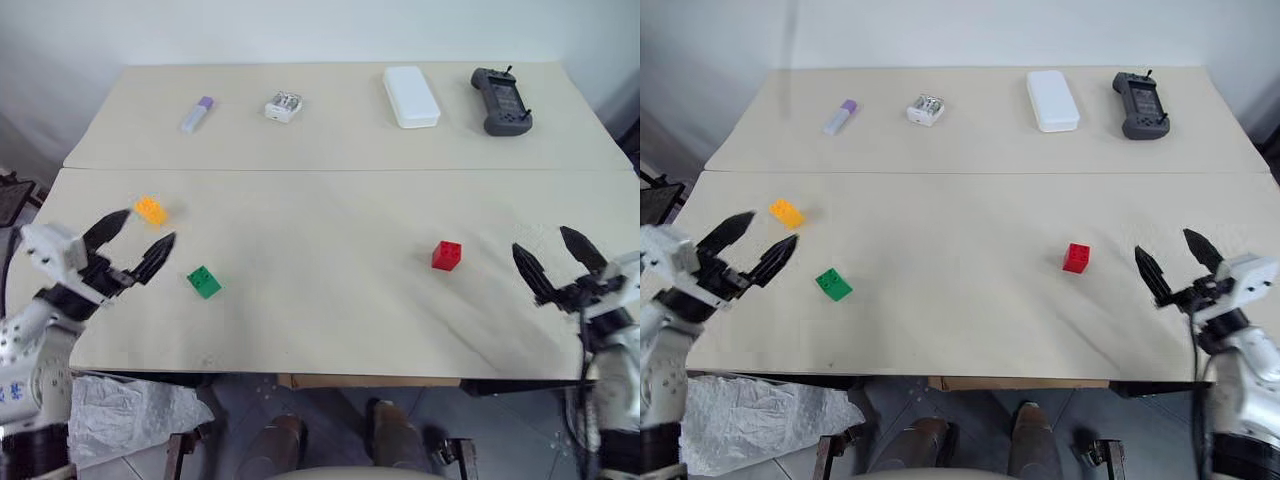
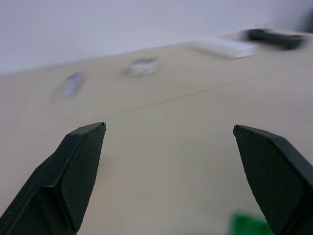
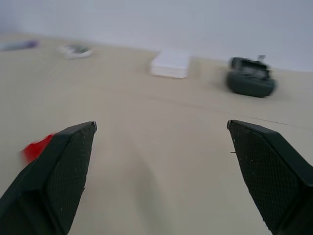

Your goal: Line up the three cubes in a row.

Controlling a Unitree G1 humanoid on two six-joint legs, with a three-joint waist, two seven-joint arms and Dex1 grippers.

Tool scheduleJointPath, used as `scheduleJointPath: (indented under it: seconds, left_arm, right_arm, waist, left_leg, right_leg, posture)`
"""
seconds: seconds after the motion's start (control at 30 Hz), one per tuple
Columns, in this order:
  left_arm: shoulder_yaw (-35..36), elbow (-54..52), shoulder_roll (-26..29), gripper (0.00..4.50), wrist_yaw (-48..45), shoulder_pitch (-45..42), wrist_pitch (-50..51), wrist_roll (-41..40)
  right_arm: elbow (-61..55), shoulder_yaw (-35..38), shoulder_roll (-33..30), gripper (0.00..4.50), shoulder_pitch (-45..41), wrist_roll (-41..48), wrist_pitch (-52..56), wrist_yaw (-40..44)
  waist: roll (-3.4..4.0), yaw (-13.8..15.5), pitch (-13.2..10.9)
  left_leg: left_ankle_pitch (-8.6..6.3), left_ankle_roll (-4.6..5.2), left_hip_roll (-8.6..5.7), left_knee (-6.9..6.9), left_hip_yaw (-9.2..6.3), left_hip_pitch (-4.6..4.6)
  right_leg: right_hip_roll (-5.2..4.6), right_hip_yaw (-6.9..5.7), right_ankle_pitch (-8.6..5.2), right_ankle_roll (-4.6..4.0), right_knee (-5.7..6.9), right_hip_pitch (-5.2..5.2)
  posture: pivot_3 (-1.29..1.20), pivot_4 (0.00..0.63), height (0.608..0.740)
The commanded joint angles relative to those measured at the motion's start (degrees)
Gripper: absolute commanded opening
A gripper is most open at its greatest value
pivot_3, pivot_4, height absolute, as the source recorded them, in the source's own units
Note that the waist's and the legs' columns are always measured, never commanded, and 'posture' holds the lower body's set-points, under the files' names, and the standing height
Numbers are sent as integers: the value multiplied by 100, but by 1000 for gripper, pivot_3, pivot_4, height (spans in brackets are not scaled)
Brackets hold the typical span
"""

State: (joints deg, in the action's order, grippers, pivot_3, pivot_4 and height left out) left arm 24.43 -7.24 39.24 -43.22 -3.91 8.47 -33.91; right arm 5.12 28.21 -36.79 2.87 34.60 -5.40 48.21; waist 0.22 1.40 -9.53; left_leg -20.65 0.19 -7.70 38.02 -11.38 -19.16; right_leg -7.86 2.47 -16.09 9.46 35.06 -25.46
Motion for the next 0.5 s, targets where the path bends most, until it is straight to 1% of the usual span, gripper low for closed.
scheduleJointPath:
  seconds: [0.03,0.1,0.17,0.27,0.37,0.5]
  left_arm:
    - [-541,-218,468,4451,-1077,-110,-109,135]
    - [-788,-297,650,4451,-1605,-221,-160,78]
    - [-924,-279,654,4451,-1878,-333,-158,-5]
    - [-1314,-119,681,4451,-2390,-308,-375,245]
    - [-1531,55,557,4451,-2507,-415,-372,319]
    - [-1742,206,440,4451,-2626,-609,-449,444]
  right_arm:
    - [-140,450,-487,4500,545,253,438,622]
    - [-82,448,-804,4500,913,86,460,1086]
    - [-38,407,-977,4500,1054,-35,405,1375]
    - [-299,168,-1123,4500,816,85,748,1574]
    - [-366,-451,-1323,4500,198,-171,903,1875]
    - [217,-1224,-1402,4500,-1236,-616,1056,1969]
  waist:
    - [0,-2,0]
    - [2,-17,-1]
    - [2,-54,-2]
    - [2,-142,-3]
    - [-2,-180,-6]
    - [-3,-143,-9]
  left_leg:
    - [-6,1,11,0,11,0]
    - [-20,0,30,0,27,3]
    - [-33,-1,47,0,53,8]
    - [-41,1,61,0,79,18]
    - [-47,6,70,0,110,30]
    - [-47,4,91,12,119,24]
  right_leg:
    - [13,7,4,0,-9,0]
    - [34,16,5,0,-20,0]
    - [51,26,5,-1,-25,-3]
    - [65,47,9,-1,-28,-3]
    - [78,78,17,6,-31,-3]
    - [102,85,42,2,-55,-3]
  posture:
    - [0,150,740]
    - [0,150,740]
    - [0,150,740]
    - [0,150,740]
    - [0,150,740]
    - [0,150,740]
